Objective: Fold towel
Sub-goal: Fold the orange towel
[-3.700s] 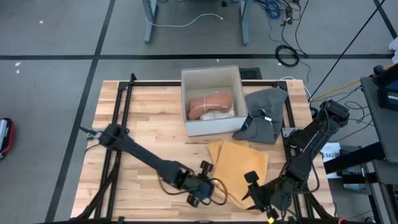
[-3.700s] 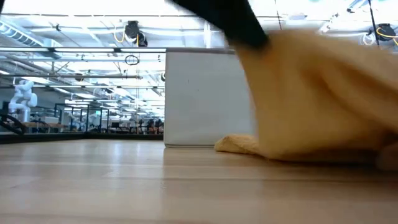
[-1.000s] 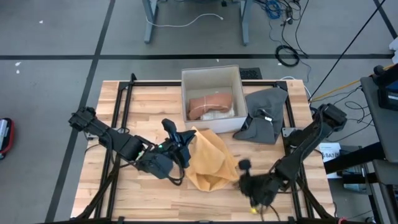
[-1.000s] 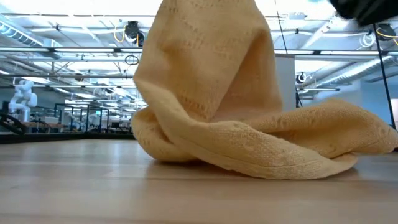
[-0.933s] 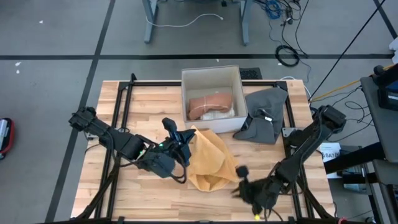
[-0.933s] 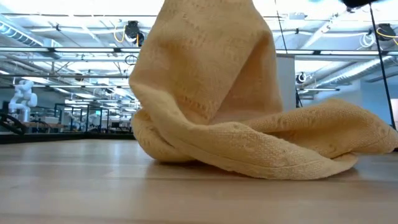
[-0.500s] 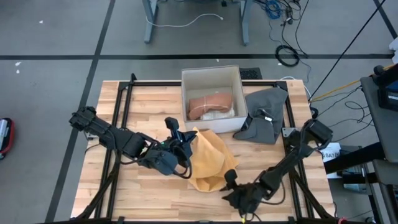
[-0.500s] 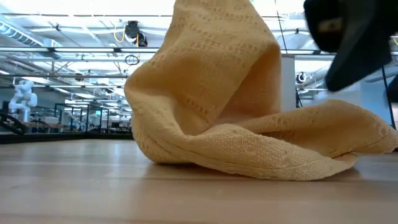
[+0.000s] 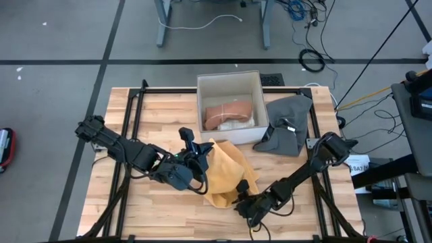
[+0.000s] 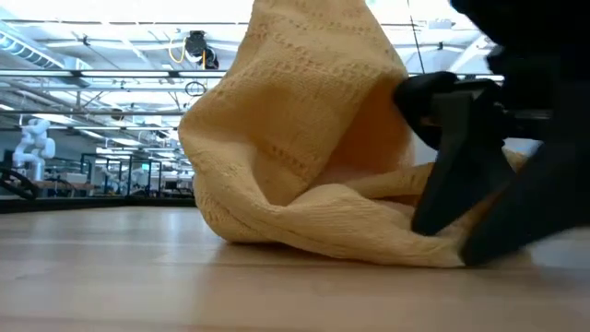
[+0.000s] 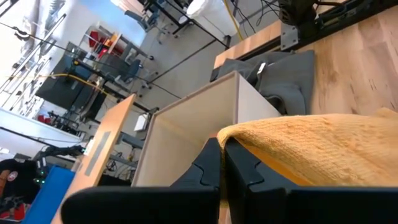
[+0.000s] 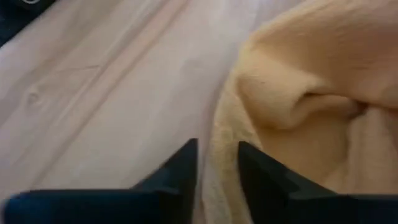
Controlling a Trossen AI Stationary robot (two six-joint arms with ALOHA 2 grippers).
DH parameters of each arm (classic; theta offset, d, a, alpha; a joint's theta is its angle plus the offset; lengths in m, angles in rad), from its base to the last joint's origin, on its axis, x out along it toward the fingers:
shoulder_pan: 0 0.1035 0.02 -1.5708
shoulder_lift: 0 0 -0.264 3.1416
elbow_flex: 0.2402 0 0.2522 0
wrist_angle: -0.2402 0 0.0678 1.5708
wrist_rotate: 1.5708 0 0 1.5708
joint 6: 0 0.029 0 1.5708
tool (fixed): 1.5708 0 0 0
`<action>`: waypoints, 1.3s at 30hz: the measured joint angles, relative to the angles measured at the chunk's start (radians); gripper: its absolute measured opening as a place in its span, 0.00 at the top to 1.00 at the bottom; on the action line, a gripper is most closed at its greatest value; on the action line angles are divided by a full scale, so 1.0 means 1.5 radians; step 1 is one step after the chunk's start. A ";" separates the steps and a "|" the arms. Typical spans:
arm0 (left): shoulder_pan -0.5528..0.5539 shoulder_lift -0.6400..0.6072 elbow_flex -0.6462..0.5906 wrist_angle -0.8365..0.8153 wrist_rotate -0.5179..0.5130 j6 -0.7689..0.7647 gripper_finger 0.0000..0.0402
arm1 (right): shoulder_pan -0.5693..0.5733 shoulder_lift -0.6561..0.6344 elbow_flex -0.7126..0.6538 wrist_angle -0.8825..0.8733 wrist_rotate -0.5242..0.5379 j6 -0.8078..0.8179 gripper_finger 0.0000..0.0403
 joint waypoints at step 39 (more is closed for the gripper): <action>-0.001 0.000 0.000 -0.033 0.020 -0.023 1.00 | -0.025 -0.016 0.001 -0.063 -0.044 -0.008 0.93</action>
